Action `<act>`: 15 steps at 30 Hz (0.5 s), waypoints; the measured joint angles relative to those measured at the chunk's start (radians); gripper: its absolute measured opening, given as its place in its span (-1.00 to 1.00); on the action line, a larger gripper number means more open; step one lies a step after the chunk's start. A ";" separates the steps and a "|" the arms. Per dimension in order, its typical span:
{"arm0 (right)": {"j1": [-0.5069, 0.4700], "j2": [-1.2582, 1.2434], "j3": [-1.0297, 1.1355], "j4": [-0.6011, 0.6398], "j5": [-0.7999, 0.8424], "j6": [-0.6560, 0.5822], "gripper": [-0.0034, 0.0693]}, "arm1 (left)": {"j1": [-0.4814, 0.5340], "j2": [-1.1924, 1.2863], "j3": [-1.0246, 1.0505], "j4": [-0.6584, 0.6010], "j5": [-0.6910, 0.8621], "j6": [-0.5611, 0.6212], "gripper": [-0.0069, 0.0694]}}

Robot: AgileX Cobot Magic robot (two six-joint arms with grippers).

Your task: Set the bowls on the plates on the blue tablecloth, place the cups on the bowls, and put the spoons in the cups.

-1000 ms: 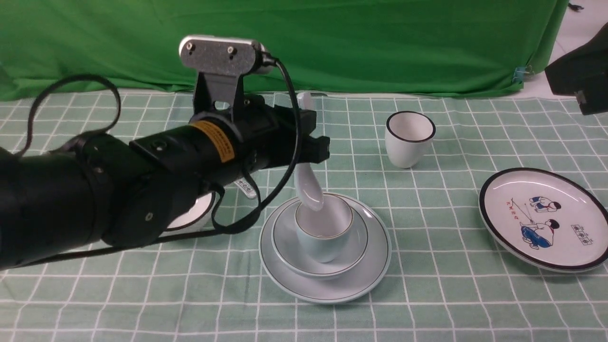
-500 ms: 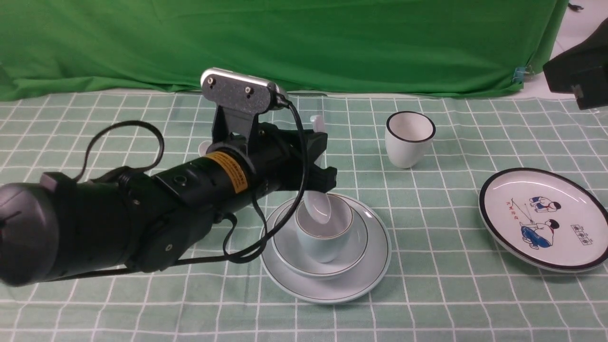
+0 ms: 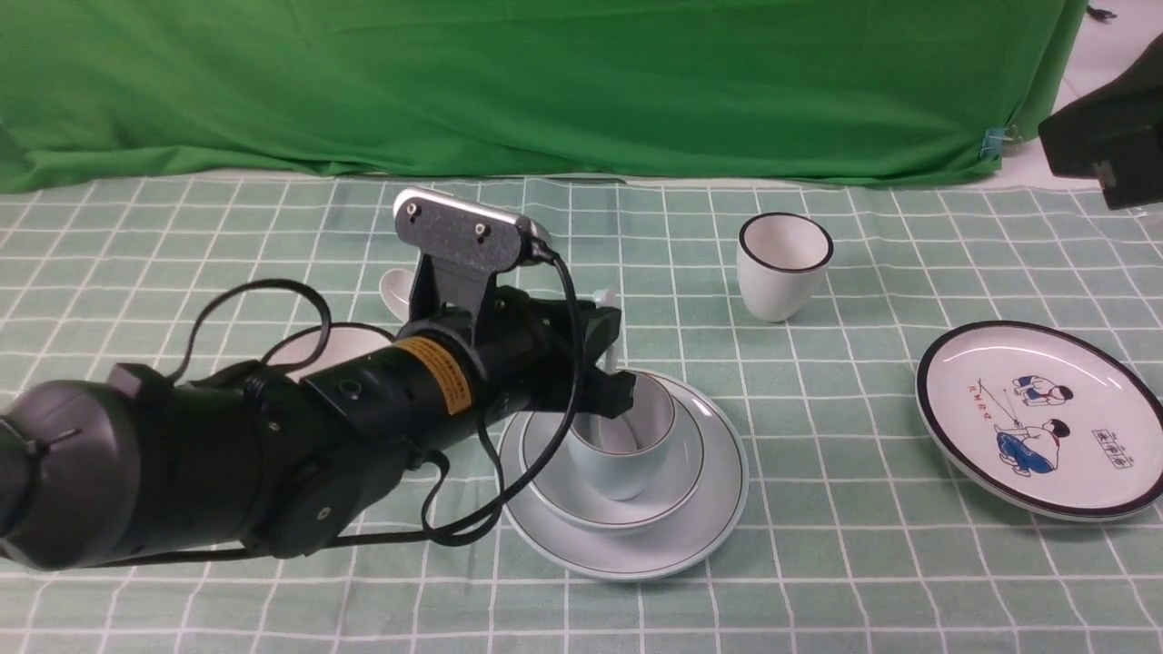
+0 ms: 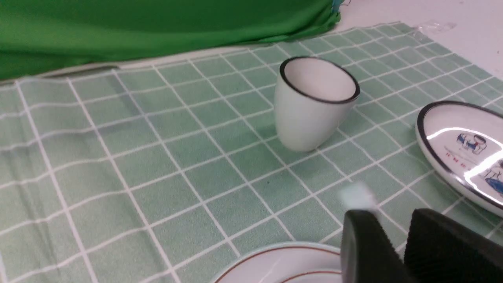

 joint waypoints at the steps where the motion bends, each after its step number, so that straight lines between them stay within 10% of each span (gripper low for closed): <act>1: 0.000 0.000 0.000 0.000 0.000 0.000 -0.81 | 0.000 0.000 0.000 0.000 -0.007 0.004 -0.32; 9: 0.000 -0.063 -0.014 -0.063 0.006 -0.001 -0.81 | 0.000 -0.169 0.000 -0.051 0.153 0.043 -0.03; 15: 0.000 -0.331 0.057 -0.098 0.005 0.056 -0.81 | 0.000 -0.478 0.000 -0.060 0.556 0.121 -0.54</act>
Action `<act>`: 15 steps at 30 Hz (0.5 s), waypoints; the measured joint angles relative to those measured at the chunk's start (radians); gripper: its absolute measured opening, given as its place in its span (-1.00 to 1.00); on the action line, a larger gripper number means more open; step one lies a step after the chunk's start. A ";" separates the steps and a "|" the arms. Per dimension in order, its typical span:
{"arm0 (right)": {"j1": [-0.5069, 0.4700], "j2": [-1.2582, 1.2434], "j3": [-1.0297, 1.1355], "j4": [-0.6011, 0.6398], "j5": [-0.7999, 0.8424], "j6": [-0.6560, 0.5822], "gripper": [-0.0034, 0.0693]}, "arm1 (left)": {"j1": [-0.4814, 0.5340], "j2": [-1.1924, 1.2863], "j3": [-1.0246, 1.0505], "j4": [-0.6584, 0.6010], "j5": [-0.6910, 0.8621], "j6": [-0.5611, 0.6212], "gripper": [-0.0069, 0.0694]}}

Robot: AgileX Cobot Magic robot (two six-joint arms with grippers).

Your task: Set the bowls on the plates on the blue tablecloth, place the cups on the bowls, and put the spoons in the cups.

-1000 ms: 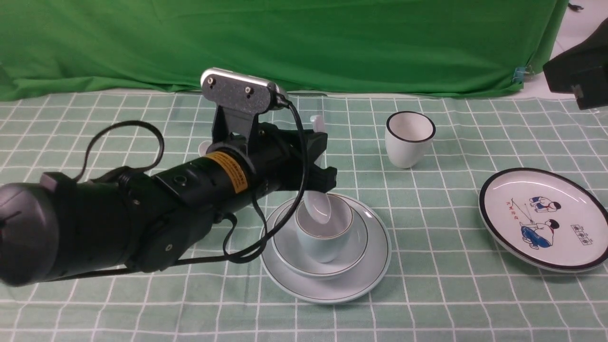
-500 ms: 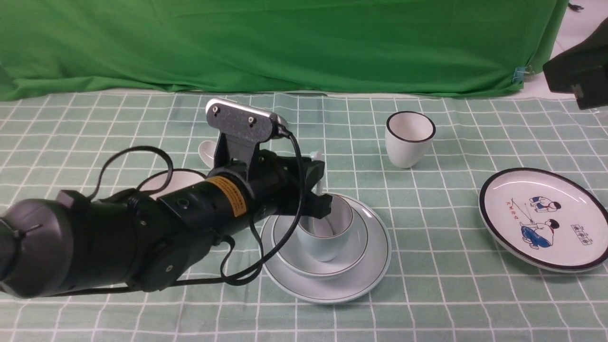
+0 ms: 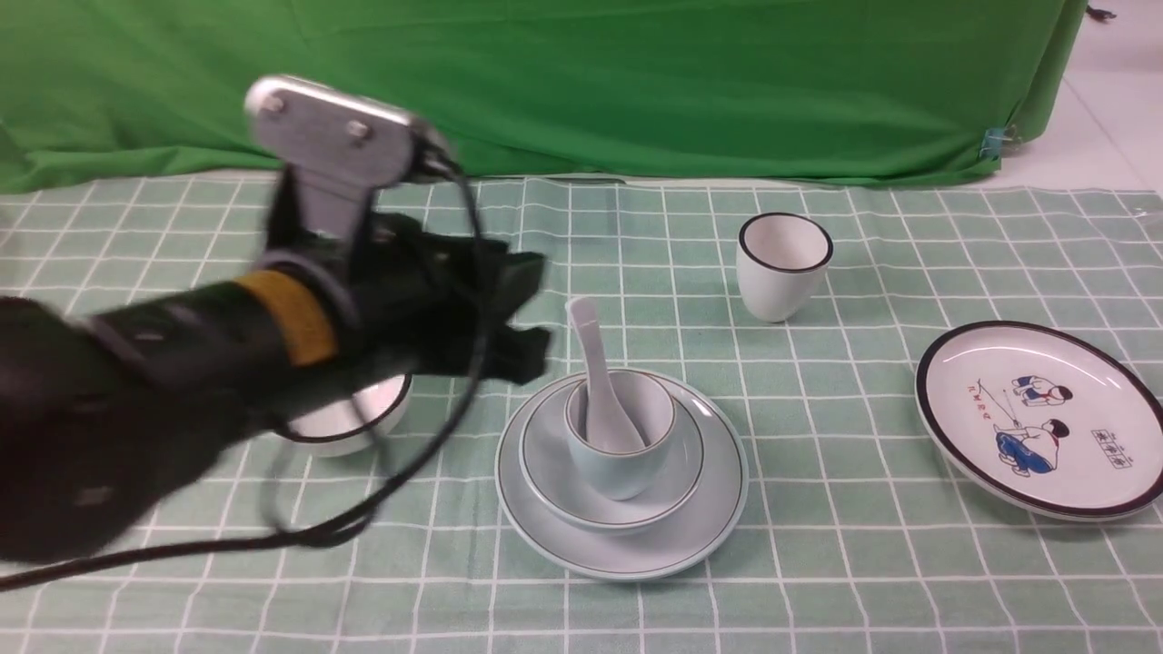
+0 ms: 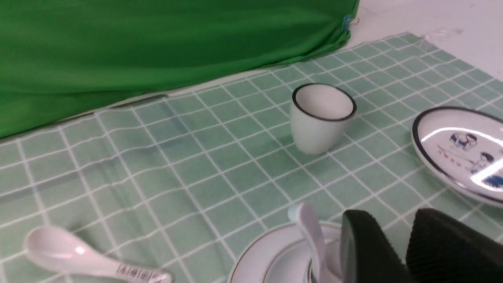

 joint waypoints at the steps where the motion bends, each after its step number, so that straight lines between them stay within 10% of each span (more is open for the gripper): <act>1: 0.000 -0.075 0.044 -0.008 -0.026 0.017 -0.81 | 0.000 -0.055 0.000 0.001 0.074 0.002 -0.64; 15: 0.000 -0.704 0.857 -0.210 -0.840 0.104 -0.84 | 0.000 -0.664 0.003 0.005 0.600 0.006 -0.81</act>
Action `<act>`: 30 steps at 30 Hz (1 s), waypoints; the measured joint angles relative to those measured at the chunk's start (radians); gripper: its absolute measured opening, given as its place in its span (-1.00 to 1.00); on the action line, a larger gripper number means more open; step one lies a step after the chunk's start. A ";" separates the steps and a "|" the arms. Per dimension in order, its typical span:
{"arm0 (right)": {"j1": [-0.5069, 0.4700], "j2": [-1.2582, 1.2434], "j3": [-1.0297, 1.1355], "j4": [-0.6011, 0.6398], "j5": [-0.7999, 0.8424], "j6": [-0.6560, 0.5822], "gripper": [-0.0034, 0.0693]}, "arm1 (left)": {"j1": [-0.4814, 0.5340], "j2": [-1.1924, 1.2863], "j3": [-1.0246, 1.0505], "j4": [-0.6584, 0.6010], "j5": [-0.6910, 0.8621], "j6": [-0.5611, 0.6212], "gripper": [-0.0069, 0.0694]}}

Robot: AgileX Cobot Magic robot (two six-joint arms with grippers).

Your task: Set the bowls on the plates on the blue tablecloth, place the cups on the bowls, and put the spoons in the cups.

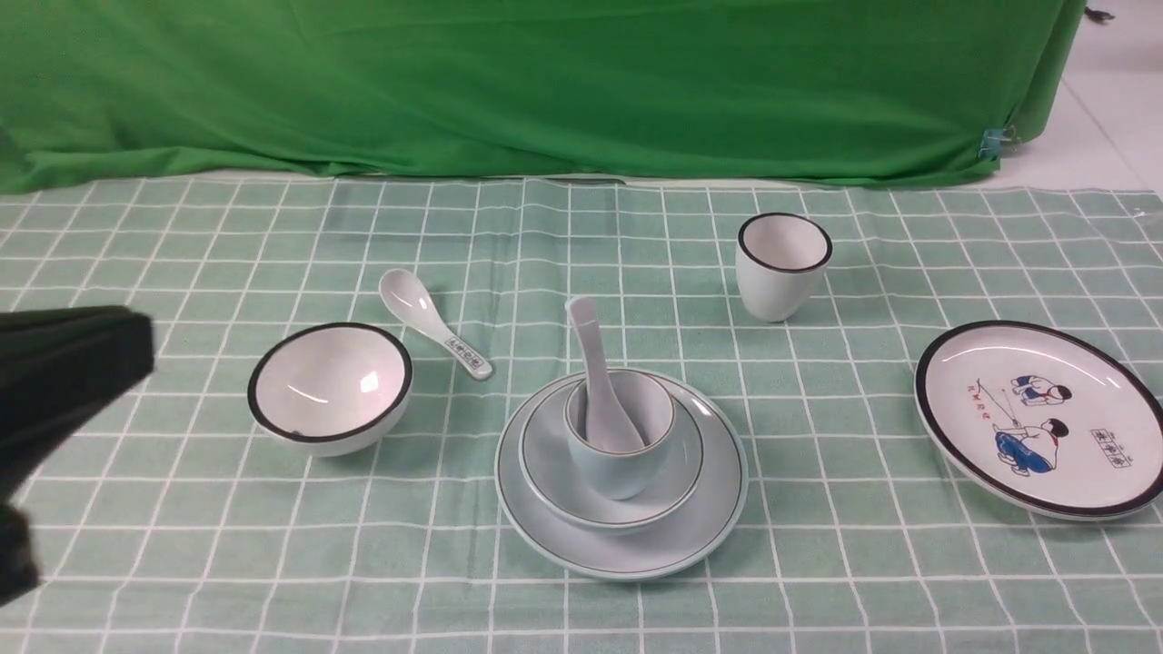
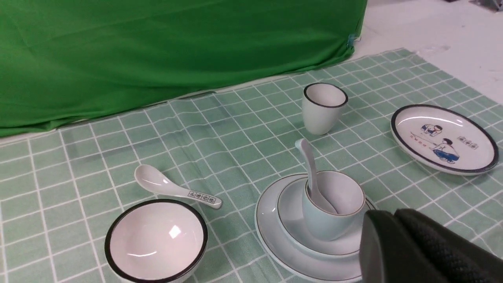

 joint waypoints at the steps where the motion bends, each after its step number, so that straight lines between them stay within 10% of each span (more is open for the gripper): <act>1: 0.000 0.000 0.024 0.000 -0.052 0.000 -0.84 | 0.000 -0.032 0.008 0.000 0.009 -0.002 -0.81; 30: 0.000 -0.007 0.042 -0.003 -0.036 0.003 -0.66 | 0.000 -0.137 0.077 -0.005 0.031 0.024 -0.79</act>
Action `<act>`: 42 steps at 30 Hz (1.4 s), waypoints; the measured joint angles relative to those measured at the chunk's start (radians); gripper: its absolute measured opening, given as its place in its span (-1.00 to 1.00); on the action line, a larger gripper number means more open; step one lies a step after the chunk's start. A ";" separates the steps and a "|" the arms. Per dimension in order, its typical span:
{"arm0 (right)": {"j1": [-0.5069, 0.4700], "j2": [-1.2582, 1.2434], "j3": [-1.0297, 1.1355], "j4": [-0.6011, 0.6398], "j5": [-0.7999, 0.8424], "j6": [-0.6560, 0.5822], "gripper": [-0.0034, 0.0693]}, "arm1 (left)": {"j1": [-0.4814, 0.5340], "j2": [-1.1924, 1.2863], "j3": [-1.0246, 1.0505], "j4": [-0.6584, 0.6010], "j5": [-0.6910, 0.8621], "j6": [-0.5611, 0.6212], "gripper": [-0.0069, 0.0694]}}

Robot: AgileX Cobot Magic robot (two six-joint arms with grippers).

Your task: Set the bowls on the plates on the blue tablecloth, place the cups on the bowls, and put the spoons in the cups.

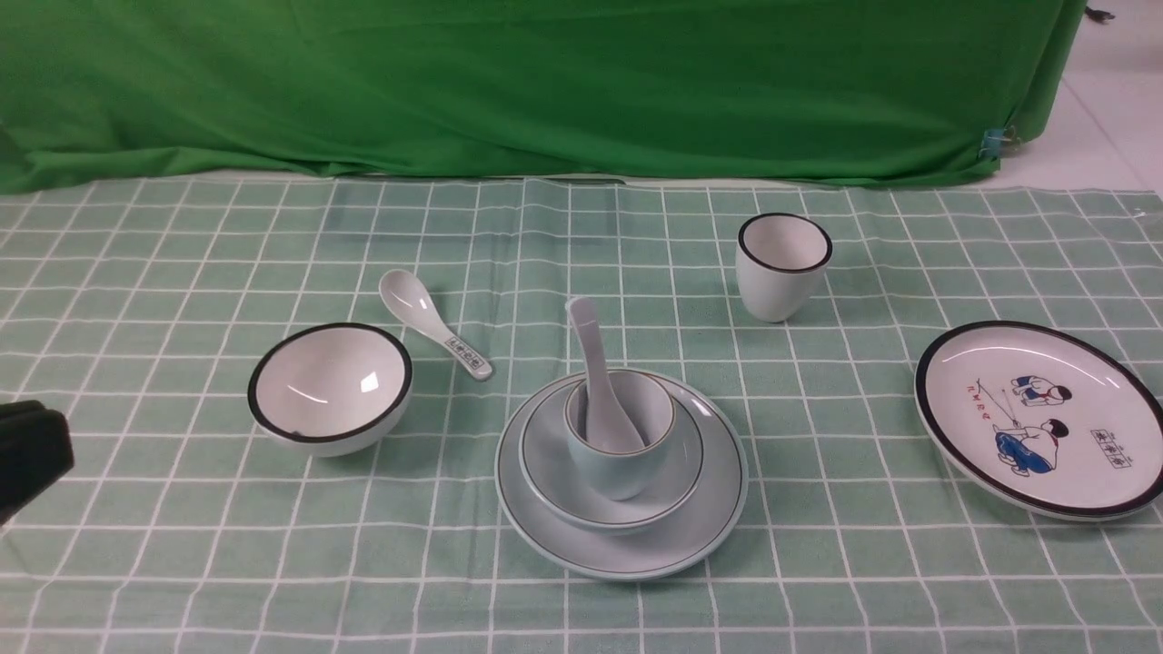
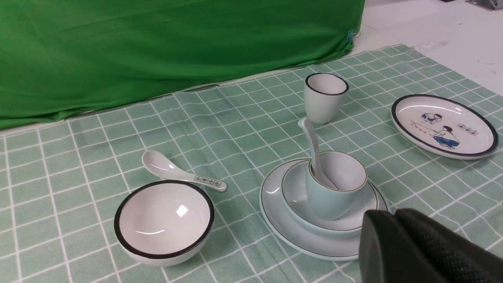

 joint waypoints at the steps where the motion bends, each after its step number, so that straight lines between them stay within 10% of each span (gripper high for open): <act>1: 0.000 0.000 0.000 0.000 0.000 0.000 -0.66 | 0.001 -0.007 0.003 -0.010 -0.019 0.005 -0.79; 8: 0.000 0.000 0.000 0.000 0.002 0.000 -0.66 | 0.265 -0.179 0.266 -0.313 -0.411 0.376 -0.79; 15: 0.000 0.000 0.000 0.000 0.002 0.000 -0.65 | 0.556 -0.348 0.602 -0.327 -0.561 0.362 -0.79; 42: 0.000 0.000 0.000 0.000 0.002 0.000 -0.51 | 0.573 -0.360 0.706 -0.297 -0.443 0.311 -0.79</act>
